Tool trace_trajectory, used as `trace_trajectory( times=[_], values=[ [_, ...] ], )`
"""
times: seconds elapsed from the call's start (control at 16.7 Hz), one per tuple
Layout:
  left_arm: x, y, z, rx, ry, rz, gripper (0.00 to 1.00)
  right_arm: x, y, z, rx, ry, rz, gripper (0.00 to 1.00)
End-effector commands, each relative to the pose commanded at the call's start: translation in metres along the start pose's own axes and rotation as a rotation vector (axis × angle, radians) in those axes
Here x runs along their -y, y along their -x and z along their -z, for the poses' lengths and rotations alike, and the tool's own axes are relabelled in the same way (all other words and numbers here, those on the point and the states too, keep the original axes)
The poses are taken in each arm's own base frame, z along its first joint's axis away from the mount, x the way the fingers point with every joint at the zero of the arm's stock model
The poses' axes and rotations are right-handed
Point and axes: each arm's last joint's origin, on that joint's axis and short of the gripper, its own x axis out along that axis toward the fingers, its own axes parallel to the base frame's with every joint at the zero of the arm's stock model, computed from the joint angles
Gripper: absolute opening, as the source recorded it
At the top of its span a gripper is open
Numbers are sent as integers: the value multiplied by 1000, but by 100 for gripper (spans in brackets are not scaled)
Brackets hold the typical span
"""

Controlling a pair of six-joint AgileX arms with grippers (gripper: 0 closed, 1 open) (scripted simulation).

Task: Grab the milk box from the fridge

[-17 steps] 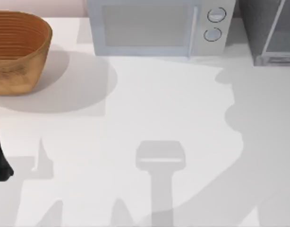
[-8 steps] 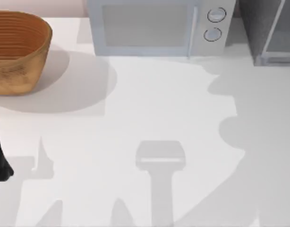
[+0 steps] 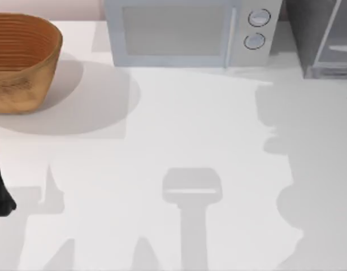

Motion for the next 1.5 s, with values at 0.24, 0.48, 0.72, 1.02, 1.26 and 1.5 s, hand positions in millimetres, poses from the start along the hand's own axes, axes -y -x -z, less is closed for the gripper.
trace_trajectory(
  times=[0.24, 0.48, 0.72, 1.02, 1.26, 1.5],
  values=[
    [0, 0, 0, 0, 0, 0, 100, -2, -1, 2, -5, -3, -4, 0],
    [0, 0, 0, 0, 0, 0, 100, -8, 5, -10, 3, 1, -9, 0],
    [0, 0, 0, 0, 0, 0, 100, -28, 32, -40, 14, 9, -13, 0],
    [0, 0, 0, 0, 0, 0, 100, -62, 105, -73, 24, 10, -11, 0],
    [0, 0, 0, 0, 0, 0, 100, -84, 173, -66, 26, 3, -9, 0],
    [0, 0, 0, 0, 0, 0, 100, -96, 219, -34, 23, -3, -9, 0]
  ],
)
